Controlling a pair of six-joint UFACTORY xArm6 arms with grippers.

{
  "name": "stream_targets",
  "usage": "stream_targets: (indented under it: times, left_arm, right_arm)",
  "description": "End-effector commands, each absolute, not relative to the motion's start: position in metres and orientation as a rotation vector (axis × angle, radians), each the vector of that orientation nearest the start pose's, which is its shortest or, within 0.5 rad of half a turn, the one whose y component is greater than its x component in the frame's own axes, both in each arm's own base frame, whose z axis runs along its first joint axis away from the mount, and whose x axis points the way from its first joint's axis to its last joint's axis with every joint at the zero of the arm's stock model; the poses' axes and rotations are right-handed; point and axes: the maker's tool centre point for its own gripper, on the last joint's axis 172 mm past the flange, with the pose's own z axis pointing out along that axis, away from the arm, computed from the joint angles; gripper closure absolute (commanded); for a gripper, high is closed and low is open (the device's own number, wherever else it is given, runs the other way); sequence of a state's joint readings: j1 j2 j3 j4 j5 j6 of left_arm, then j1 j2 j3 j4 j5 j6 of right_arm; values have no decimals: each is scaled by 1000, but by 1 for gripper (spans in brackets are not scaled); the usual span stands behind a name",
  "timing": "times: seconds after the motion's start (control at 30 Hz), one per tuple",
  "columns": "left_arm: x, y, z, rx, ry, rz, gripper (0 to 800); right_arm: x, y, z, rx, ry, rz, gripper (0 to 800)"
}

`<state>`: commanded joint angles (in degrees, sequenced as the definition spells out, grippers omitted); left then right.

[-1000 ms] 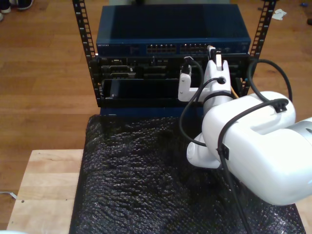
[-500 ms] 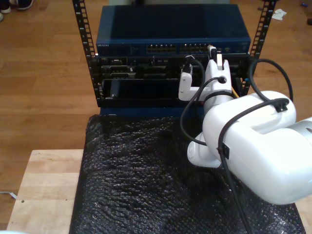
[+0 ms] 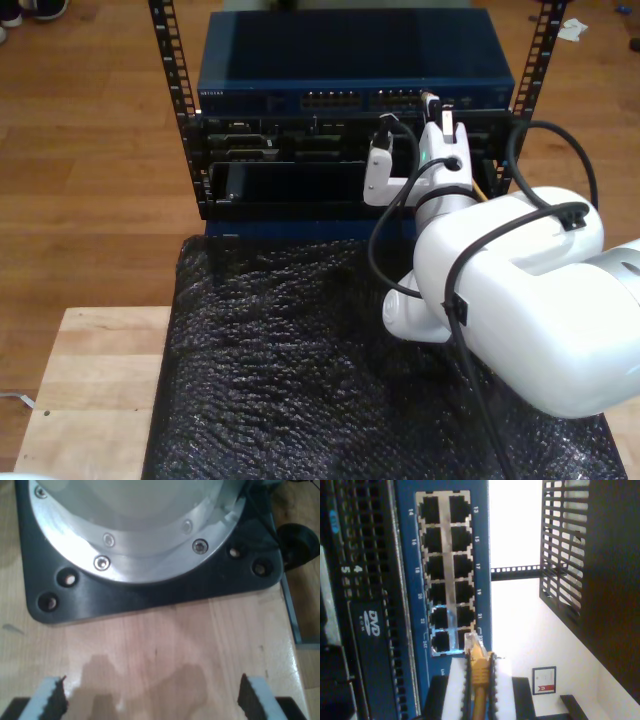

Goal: Grab the cable and plug it in

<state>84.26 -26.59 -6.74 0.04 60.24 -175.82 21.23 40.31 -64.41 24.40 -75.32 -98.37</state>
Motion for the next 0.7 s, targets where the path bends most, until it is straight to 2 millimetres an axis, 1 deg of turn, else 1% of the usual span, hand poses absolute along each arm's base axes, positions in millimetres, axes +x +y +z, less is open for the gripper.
stream_targets:
  times: [0.1, 0.7]
  left_arm:
    - [12, 119, 28, -2206, 2626, -572, 0]
    - [12, 119, 28, -2208, 2625, -571, 0]
  right_arm:
    - [662, 133, 271, 1153, 1081, 1246, 800]
    - [664, 134, 273, 1150, 1074, 1251, 800]
